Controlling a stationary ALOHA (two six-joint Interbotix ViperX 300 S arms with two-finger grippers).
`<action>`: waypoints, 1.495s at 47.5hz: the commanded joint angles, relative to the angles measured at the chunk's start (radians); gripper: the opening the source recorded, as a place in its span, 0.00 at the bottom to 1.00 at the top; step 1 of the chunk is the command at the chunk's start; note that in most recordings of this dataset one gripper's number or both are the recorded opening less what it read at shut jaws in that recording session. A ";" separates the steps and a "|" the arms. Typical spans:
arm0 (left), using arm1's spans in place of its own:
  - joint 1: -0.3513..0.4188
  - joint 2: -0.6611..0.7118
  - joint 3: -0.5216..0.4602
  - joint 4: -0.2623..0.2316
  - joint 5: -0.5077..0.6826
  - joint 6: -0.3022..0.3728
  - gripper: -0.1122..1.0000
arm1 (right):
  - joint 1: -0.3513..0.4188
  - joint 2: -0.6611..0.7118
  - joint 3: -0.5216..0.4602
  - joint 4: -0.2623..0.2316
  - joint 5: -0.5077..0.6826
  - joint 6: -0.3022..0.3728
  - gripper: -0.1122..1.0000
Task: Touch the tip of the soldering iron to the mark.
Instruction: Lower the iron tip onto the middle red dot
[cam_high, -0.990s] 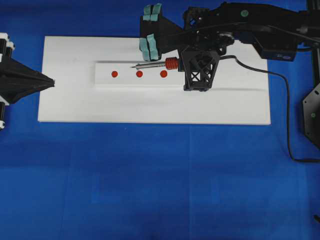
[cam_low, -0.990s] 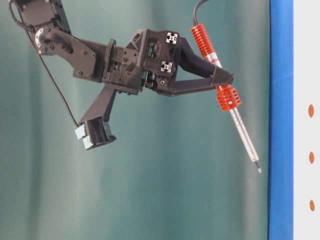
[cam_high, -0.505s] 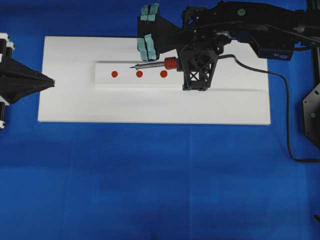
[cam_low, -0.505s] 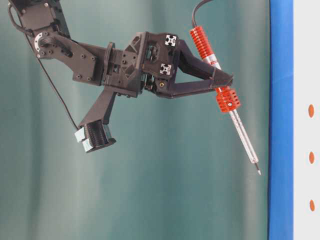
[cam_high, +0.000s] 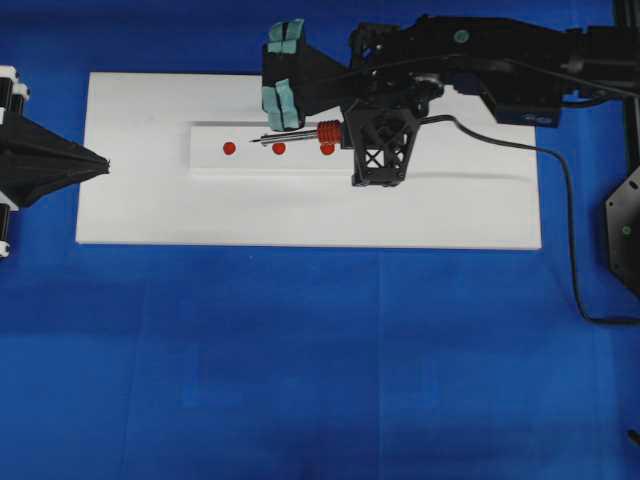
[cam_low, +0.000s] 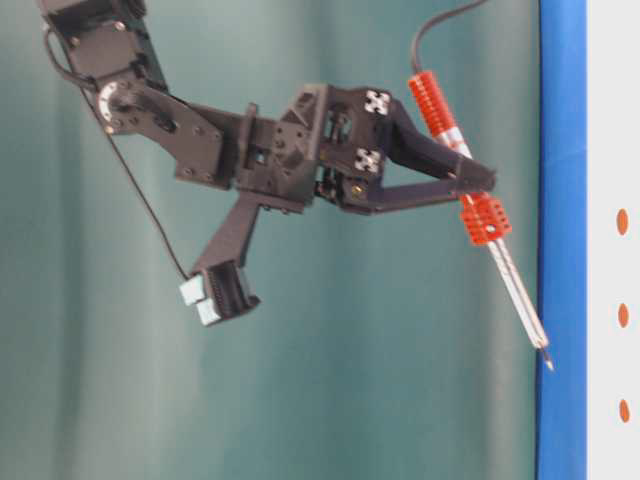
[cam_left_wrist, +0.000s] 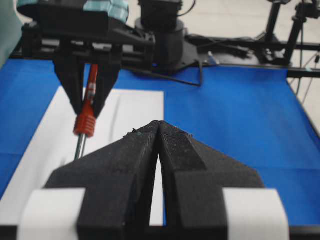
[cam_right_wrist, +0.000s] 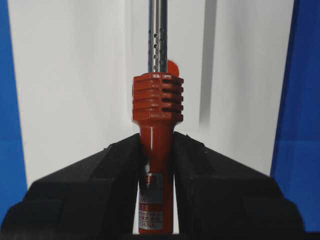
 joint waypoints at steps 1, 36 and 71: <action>0.002 0.005 -0.012 0.002 -0.006 0.000 0.10 | 0.003 0.002 -0.026 0.002 -0.028 -0.002 0.16; 0.002 0.011 -0.009 0.003 -0.006 -0.002 0.10 | -0.006 0.133 -0.060 -0.002 -0.114 -0.003 0.16; 0.002 0.011 -0.009 0.002 -0.006 -0.002 0.10 | -0.006 0.133 -0.060 -0.003 -0.110 -0.005 0.16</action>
